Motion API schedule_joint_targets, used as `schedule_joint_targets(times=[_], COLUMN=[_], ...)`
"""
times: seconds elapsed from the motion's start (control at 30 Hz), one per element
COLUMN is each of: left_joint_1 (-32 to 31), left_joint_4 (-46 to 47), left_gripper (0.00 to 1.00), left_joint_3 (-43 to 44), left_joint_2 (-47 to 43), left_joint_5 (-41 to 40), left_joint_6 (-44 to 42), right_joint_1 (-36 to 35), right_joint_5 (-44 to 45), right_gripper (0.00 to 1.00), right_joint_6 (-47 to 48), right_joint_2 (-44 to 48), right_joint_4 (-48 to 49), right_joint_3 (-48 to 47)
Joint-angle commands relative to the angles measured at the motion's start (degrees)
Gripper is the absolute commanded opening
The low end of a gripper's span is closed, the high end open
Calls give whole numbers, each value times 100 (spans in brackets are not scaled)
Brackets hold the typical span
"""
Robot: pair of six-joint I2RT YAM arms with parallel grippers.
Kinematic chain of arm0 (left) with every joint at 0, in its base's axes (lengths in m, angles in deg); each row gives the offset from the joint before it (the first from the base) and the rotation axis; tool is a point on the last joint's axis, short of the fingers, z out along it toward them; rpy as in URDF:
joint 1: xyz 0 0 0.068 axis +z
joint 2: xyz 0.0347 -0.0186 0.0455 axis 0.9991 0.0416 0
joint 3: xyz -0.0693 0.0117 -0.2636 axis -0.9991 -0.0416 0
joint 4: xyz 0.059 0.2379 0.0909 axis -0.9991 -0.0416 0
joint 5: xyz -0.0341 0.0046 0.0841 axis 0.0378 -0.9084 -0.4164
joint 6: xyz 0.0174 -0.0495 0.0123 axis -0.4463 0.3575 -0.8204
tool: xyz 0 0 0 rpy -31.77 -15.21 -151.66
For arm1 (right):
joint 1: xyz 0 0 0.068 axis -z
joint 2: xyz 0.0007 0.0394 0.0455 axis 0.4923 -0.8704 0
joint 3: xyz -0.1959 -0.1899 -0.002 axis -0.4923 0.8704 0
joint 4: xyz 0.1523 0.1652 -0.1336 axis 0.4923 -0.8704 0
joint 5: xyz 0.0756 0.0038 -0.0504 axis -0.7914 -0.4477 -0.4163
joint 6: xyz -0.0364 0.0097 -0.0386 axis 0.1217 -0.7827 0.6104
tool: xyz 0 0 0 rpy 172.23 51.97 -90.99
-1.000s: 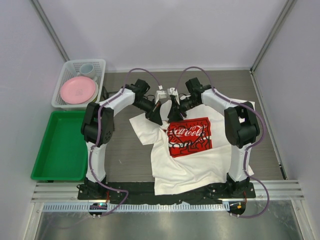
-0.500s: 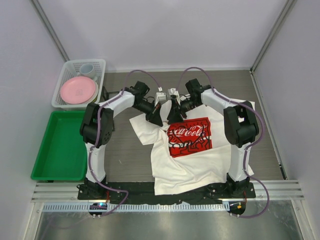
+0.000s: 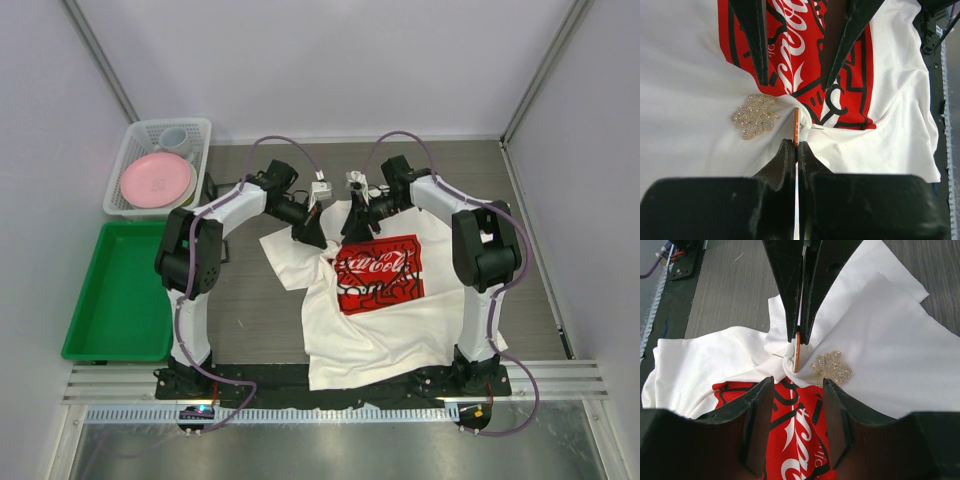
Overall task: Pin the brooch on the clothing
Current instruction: Pass from the left arm to the right
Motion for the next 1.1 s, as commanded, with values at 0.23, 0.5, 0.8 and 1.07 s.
schedule_joint_targets(times=[0.23, 0.5, 0.8, 1.07], left_joint_1=[-53, -80, -71, 122], left_joint_4=[132, 114, 298, 1720], left_gripper=[0, 0, 0, 14], left_joint_3=[-23, 30, 126, -347], left_joint_2=[-379, -326, -247, -466], left_joint_5=[272, 272, 176, -34], left_joint_6=[-214, -179, 233, 2139], right_joint_1=[-182, -261, -367, -314], right_joint_5=[-281, -211, -53, 176], right_gripper=[49, 33, 20, 1], right_joint_6=[-796, -1166, -1227, -2139], right_joint_2=[-236, -288, -289, -341], right_joint_4=[635, 919, 936, 1068], right_joint_3=[8, 35, 53, -132])
